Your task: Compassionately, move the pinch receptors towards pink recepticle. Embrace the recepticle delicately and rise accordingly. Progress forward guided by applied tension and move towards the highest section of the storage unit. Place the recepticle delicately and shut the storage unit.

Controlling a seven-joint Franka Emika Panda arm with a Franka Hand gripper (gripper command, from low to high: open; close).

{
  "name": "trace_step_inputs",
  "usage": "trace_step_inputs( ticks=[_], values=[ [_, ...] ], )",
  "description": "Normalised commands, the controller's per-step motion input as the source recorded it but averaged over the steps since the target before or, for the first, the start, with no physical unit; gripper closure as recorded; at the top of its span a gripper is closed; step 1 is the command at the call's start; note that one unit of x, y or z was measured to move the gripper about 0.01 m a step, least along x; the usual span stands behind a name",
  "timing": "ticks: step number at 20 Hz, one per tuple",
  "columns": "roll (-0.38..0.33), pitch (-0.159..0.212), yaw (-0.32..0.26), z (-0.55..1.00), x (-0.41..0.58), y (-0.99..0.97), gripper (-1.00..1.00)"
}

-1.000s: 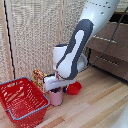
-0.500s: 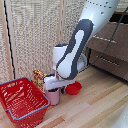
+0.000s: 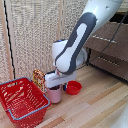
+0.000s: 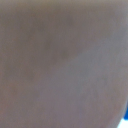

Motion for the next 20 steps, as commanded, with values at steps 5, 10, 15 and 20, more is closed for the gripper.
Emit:
trace_step_inputs(
  ticks=[5, 10, 15, 20],
  values=[
    [0.000, 0.163, 0.060, 0.69, 0.210, 0.00, 1.00],
    [0.000, 0.110, 0.064, 0.72, 0.299, 0.00, 1.00],
    [-0.005, 0.085, 0.040, 0.76, 0.324, 0.00, 1.00],
    [0.002, 0.016, 0.009, 0.82, 0.393, -0.04, 1.00]
  ],
)
